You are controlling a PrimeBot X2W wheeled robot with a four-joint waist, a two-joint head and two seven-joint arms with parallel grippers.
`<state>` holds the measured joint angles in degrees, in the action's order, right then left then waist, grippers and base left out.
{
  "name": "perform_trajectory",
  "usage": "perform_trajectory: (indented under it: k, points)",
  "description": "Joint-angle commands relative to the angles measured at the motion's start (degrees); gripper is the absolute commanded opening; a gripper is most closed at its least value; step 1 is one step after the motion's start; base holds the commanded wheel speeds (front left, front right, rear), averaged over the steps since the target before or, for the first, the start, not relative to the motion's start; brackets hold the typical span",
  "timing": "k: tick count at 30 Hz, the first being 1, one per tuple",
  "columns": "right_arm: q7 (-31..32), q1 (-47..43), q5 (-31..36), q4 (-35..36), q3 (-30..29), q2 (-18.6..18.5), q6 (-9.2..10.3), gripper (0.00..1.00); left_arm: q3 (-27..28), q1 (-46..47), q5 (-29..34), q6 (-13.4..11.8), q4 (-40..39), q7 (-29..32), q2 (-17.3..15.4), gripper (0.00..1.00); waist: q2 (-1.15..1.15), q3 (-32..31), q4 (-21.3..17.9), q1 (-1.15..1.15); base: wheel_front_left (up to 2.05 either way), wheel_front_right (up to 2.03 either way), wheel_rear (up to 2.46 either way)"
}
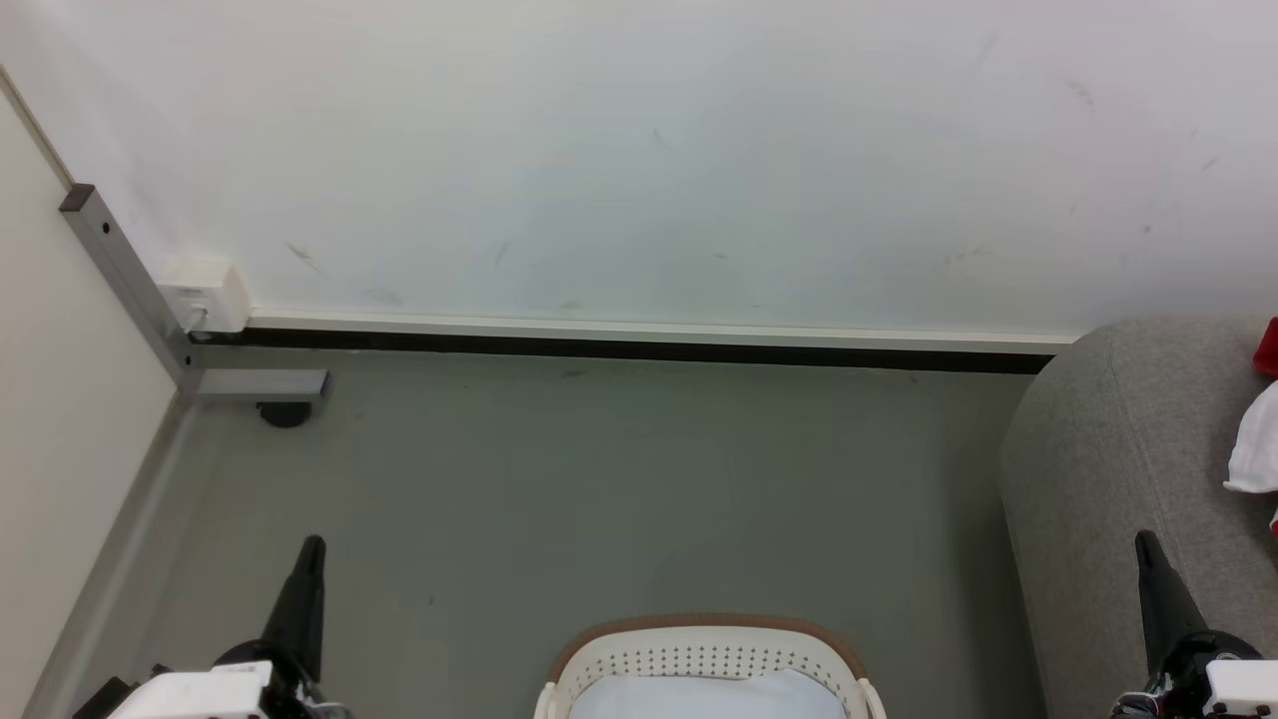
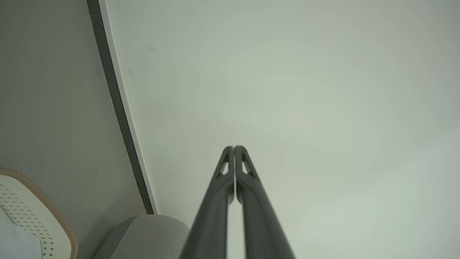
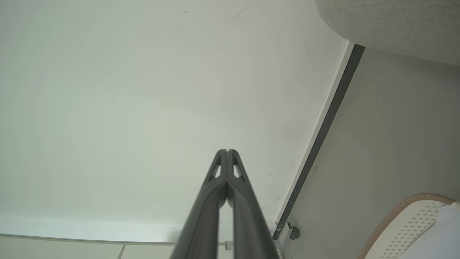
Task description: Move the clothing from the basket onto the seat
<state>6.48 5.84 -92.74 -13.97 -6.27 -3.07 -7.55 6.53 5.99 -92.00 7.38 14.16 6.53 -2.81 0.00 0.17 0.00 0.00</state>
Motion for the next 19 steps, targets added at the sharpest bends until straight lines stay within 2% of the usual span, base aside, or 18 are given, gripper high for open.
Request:
perform_trajectory:
  k: [1, 19]
  points:
    - [0.0, 0.7, 0.4, -0.1, -0.3, 0.1, 0.12, 0.00, 0.1, 0.5, -0.8, 0.2, -0.2, 0.2, -0.1, 0.00, 0.00, 0.0, 0.0, 0.00, 0.00, 0.00, 0.00]
    - [0.1, 0.7, 0.4, -0.1, -0.3, 0.1, 0.12, 0.00, 0.1, 0.5, -0.8, 0.2, -0.2, 0.2, -0.1, 0.00, 0.00, 0.0, 0.0, 0.00, 0.00, 0.00, 0.00]
